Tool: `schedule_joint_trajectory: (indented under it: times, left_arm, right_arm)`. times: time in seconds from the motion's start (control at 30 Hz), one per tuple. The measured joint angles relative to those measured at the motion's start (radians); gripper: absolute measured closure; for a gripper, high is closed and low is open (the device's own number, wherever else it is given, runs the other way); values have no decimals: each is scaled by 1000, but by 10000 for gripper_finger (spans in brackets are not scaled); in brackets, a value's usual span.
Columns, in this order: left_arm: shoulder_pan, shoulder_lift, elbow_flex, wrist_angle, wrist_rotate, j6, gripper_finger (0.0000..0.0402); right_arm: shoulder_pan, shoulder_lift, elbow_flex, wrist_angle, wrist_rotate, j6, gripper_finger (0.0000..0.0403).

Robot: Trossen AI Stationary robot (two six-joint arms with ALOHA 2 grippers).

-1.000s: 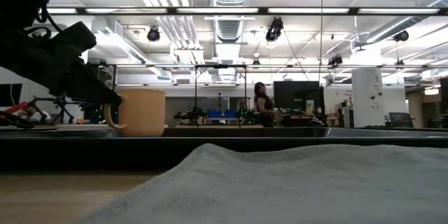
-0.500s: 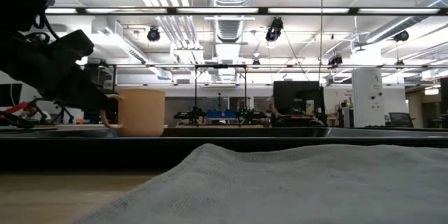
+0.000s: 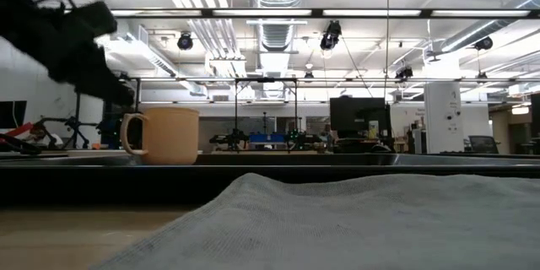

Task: Set up tray
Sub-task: Put the white plate on the serving tray

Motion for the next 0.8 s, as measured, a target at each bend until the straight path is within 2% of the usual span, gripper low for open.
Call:
schedule_joint_trajectory:
  times: [0.17, 0.3, 0.43, 0.6, 0.7, 0.8]
  left_arm:
    - [1, -33, 151, -357, 0, 31, 269]
    - [15, -40, 239, -576, 26, 6, 269]
    - [62, -50, 276, -610, 76, -18, 269]
    - [188, -18, 311, -619, 184, -23, 269]
    - [285, 28, 337, -650, 218, 28, 269]
    - [405, 82, 376, -683, 299, 112, 269]
  right_arm:
    - [0, 0, 0, -1, 0, -7, 276]
    - [0, 0, 0, -5, 0, -27, 280]
    - [0, 2, -1, -7, 0, -42, 279]
    - [0, 4, -7, -6, -1, -53, 275]
    - [0, 3, -15, -6, -3, -53, 273]
    - [0, 3, -23, -6, -3, -53, 275]
